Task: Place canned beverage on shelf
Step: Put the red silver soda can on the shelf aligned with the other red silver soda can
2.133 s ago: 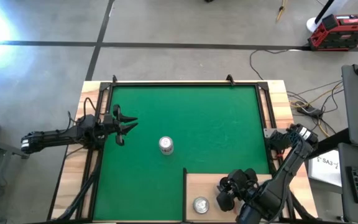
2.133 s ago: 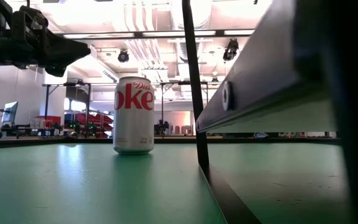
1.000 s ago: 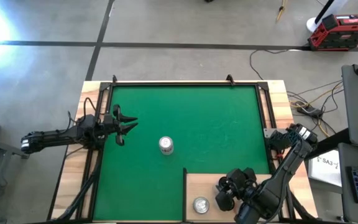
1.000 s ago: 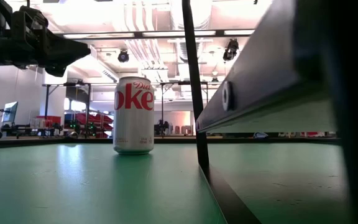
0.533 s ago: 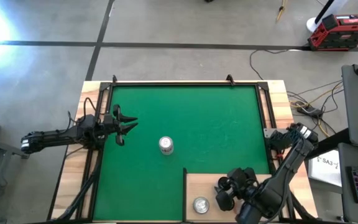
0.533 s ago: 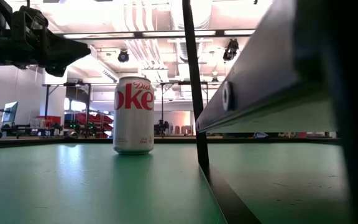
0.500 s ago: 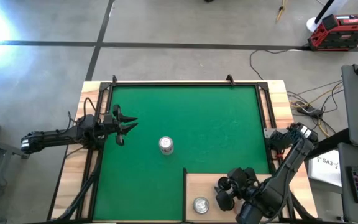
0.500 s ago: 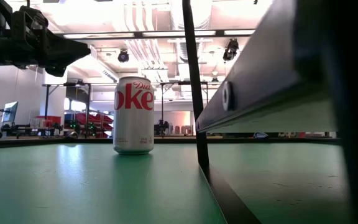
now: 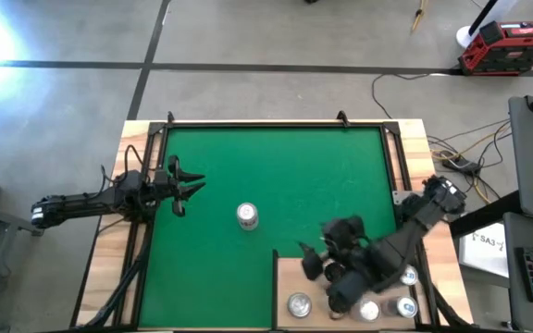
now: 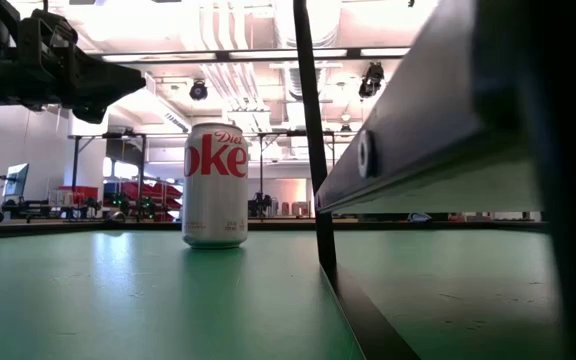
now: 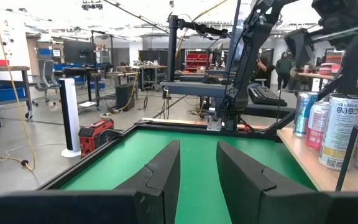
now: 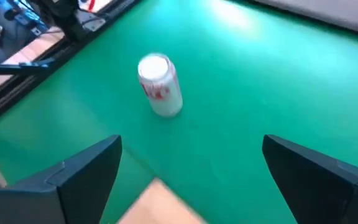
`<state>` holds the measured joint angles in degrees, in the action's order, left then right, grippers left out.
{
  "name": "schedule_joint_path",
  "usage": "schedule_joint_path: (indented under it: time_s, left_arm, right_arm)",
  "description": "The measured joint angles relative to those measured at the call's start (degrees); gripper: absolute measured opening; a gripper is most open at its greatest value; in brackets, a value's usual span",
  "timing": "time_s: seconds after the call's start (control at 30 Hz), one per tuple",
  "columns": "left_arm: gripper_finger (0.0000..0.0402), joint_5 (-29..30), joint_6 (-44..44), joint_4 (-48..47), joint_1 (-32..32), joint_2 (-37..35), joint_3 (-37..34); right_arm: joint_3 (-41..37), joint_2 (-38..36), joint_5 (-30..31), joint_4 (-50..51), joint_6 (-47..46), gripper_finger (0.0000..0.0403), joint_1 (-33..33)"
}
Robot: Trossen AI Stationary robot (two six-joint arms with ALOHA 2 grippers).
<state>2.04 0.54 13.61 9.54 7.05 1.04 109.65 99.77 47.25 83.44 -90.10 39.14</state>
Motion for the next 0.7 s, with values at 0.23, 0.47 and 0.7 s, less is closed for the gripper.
schedule_joint_path:
  time_s: [0.23,0.47,0.7]
  left_arm:
    - [0.0088,0.0,0.0,0.0,0.0,0.0,0.0]
    - [0.0088,0.0,0.0,0.0,0.0,0.0,0.0]
    - [0.0088,0.0,0.0,0.0,0.0,0.0,0.0]
  right_arm:
    - [-3.3,0.1,-2.8,-17.4,22.5,0.0380,-10.8]
    - [-7.6,0.6,-10.4,-30.9,34.8,0.0380,-21.3]
    - [-8.5,4.7,-18.2,-38.1,37.7,0.0381,-27.9]
